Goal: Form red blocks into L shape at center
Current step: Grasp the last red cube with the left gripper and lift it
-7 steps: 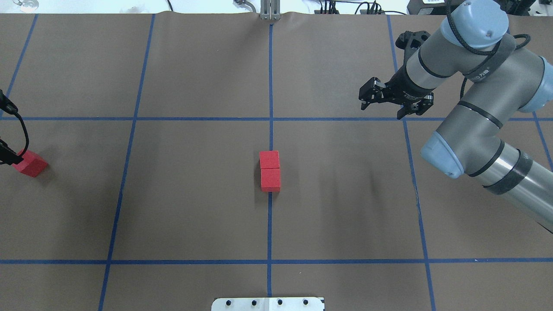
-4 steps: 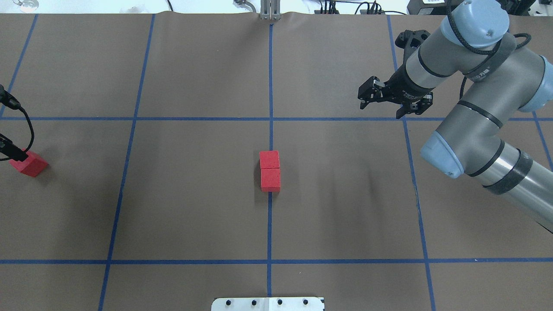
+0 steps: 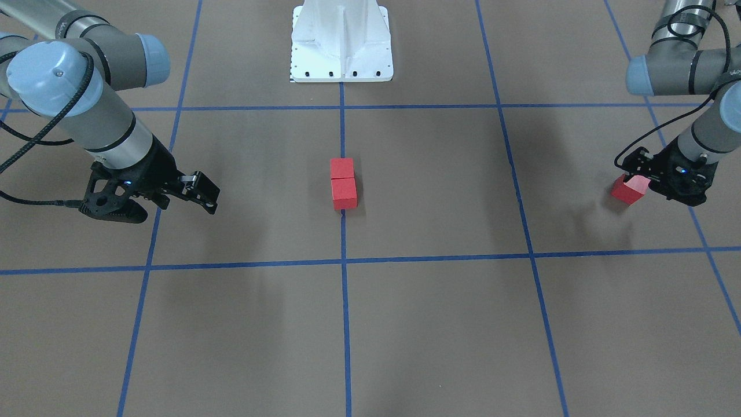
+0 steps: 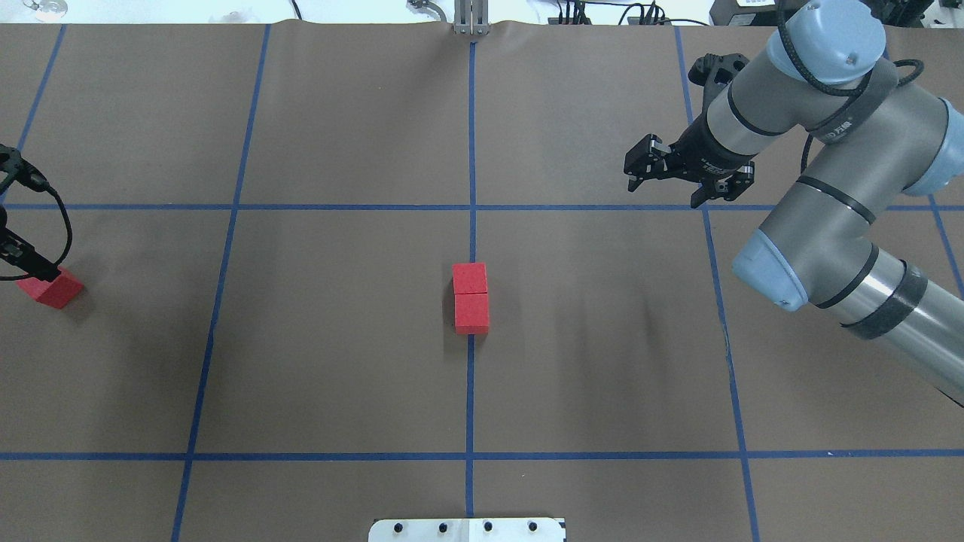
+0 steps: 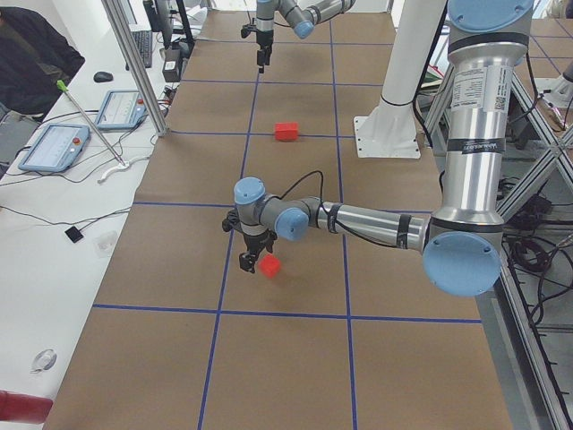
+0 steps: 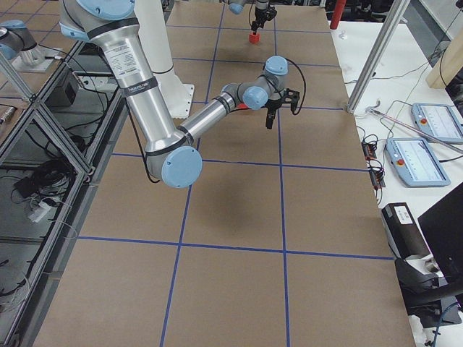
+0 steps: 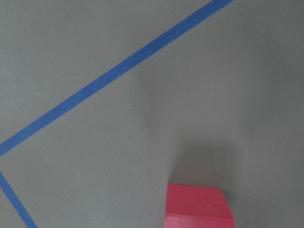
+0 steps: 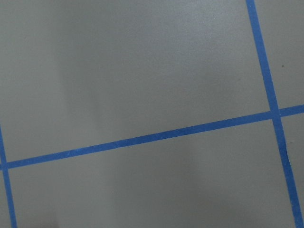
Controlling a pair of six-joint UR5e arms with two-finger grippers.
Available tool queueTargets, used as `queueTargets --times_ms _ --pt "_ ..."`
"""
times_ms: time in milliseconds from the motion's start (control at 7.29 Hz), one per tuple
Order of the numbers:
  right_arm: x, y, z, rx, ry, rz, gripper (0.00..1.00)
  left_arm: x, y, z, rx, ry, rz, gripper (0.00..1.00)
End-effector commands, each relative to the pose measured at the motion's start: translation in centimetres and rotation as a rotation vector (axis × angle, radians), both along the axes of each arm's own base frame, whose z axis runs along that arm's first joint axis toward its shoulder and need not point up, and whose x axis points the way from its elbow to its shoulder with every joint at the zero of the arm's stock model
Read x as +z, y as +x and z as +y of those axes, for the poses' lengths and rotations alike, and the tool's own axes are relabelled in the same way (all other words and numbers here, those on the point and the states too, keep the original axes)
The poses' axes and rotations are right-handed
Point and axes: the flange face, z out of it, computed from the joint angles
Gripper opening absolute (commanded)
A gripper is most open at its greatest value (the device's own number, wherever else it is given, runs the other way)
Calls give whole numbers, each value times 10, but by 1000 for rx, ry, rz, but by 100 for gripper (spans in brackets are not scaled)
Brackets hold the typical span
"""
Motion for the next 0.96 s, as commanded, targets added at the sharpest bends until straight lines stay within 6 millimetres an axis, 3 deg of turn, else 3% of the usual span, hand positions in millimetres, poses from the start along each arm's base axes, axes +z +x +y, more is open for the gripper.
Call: queueTargets --times_ms 0,274,412,549,686,823 --pt "1 -1 0 -2 -1 2 100 7 8 2 15 -7 -4 100" --pt "1 -3 1 -4 -2 2 100 28 10 2 17 5 5 100" --pt "0 -3 1 -2 -3 0 100 27 10 1 10 2 6 100" --pt "0 -3 1 0 -6 -1 100 23 11 1 -10 -8 9 80" --pt "0 -3 1 0 -6 -1 100 21 13 0 -25 -23 18 43" --pt "0 -3 1 0 -6 -1 100 18 15 1 -34 -42 43 0"
